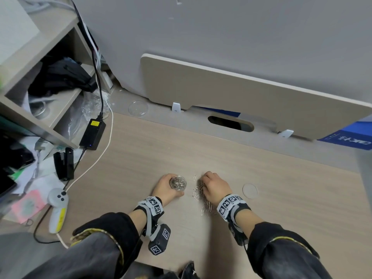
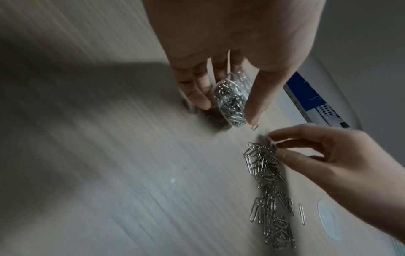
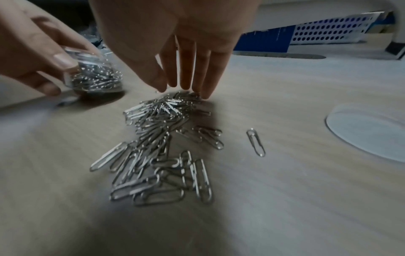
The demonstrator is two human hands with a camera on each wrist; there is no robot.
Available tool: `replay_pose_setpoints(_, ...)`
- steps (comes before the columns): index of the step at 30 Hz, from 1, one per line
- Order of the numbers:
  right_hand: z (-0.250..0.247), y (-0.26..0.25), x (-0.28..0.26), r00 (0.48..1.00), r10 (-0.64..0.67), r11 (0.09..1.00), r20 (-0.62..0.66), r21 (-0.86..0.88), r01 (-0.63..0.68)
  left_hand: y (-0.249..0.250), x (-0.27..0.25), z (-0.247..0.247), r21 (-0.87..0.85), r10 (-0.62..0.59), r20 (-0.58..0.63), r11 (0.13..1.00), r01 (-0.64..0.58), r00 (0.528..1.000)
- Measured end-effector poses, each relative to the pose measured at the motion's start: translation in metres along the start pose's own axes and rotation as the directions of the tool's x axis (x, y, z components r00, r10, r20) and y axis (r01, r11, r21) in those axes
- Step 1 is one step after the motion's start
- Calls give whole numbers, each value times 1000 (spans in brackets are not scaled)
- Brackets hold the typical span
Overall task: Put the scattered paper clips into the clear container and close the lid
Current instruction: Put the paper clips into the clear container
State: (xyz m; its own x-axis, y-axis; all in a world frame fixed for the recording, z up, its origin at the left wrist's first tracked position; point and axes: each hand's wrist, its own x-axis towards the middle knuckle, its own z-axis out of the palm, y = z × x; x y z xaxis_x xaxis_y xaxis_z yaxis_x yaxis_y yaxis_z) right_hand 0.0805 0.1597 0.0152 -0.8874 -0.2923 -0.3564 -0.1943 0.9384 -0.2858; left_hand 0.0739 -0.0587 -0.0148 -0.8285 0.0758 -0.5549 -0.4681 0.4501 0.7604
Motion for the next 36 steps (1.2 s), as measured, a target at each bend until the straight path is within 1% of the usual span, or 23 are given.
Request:
replay_pose_setpoints(2, -4, -1, 7, 999, -15, 1000, -33, 16, 15, -2, 1, 1, 0, -4, -2, 1000, 4, 1000)
replay_pose_setpoints(3, -6, -3, 11, 999, -29, 999, -30, 13, 29, -3, 1, 2, -3, -6, -4, 1000, 6, 1000)
replay_pose_setpoints(7, -2, -16, 17, 991, -124, 991, 51, -38, 126, -5, 0, 3, 1, 2, -8, 1000, -2, 1000)
replay_pose_setpoints(12, 9, -6, -7, 977, -195, 978, 91, -60, 201, -4, 1, 5, 3, 8, -4, 1000, -8, 1000)
replay_pose_setpoints(14, 6, 1, -17, 976, -193, 978, 96, -65, 200, -3, 2, 10, 7, 7, -4, 1000, -7, 1000)
replay_pose_setpoints(15, 4, 4, -20, 982, -173, 982, 83, -59, 178, -1, 2, 13, 8, 8, 2, 1000, -8, 1000)
replay_pose_setpoints(17, -2, 9, -26, 996, -65, 997, 60, -41, 67, 3, 1, 20, 8, 13, 30, 1000, -14, 999)
replay_pose_setpoints(19, -5, 11, -29, 993, 73, 997, 90, -14, -72, 8, -3, 25, 14, 18, 53, 1000, -18, 998)
replay_pose_setpoints(20, -4, 10, -30, 987, 117, 993, 112, -10, -116, 9, -5, 27, 17, 20, 57, 1000, -21, 998)
replay_pose_setpoints(22, 1, 5, -31, 978, 147, 989, 150, -38, -143, 8, -8, 29, 18, 22, 63, 1000, -23, 998)
replay_pose_setpoints(24, 9, 0, -30, 974, 160, 987, 160, -33, -156, 6, -11, 28, 23, 24, 63, 999, -25, 998)
replay_pose_setpoints(29, 20, 2, -25, 979, 181, 977, 94, 99, -190, 0, -13, 25, 38, 30, 56, 999, -32, 998)
replay_pose_setpoints(36, 17, 6, -24, 967, 252, 946, 39, 200, -255, -2, -15, 24, 55, 29, 58, 998, -32, 998)
